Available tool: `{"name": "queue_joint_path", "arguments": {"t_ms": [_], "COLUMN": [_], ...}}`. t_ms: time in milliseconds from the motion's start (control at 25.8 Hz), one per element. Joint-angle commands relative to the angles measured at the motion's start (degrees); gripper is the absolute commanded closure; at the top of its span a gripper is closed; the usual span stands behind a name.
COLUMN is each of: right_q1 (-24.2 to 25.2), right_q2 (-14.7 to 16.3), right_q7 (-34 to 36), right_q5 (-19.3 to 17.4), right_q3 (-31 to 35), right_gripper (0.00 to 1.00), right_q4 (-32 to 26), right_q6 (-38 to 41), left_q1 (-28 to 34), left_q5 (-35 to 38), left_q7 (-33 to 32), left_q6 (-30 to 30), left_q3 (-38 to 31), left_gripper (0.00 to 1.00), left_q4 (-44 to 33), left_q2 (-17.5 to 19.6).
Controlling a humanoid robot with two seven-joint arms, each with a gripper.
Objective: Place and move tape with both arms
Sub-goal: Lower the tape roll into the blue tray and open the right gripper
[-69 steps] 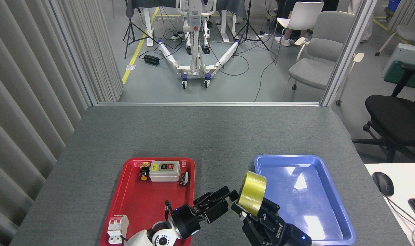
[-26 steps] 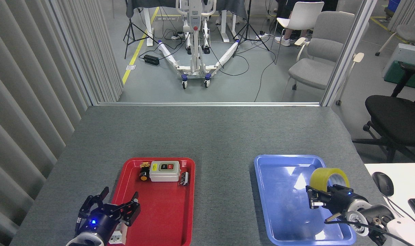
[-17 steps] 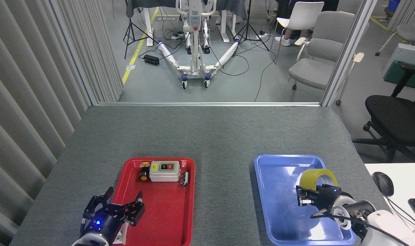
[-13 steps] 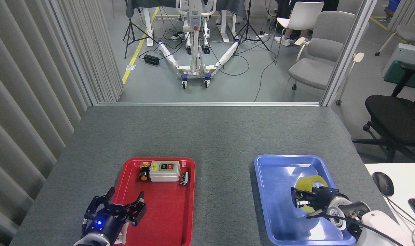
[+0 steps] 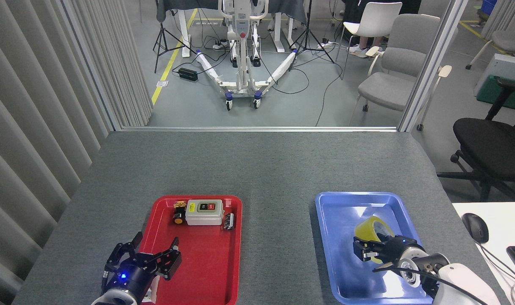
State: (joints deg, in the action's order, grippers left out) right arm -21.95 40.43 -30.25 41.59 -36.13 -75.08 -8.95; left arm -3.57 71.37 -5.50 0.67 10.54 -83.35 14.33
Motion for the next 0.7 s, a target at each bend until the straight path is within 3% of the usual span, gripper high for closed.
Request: {"name": "queue_joint_path", "arguments": {"t_ms": [0,193,310,503,658], "right_q1": [0.1,0.2,1.5,4.3,9.7], "right_q2": [-0.1,-0.3,-0.3,-0.1,-0.3], "right_q7": [0.3,3.9,9.7,18.5,28.0], "right_q5": [0.1,0.2,0.2,0.9,0.8], "right_q3": [0.5,1.7,4.3,4.9,13.7], "right_gripper": [0.28,0.18,0.01,0.0,0.0], "right_q4": [0.2,0.4,-0.1,-0.7,-1.4], "right_q6": [0.0,-0.9,-0.2,4.0,12.0], "left_q1": [0.1,-0.3,-0.4,-0.6,-0.6], "left_q5": [0.0,-0.1,-0.1,-0.1,0.0], "left_q7": [0.0,0.0,0.0,0.0,0.0], "left_q6": [0.0,0.1,0.7,0.8,0.8], "left_q3": [0.0,-0.1,-0.1,-0.1,-0.1], "left_gripper": [0.0,0.0,0.0,0.0,0.0], "left_q4": [-0.1,0.5,0.5,0.6,0.3], "left_q2": [0.0,0.2,0.0,0.0,0.0]}}
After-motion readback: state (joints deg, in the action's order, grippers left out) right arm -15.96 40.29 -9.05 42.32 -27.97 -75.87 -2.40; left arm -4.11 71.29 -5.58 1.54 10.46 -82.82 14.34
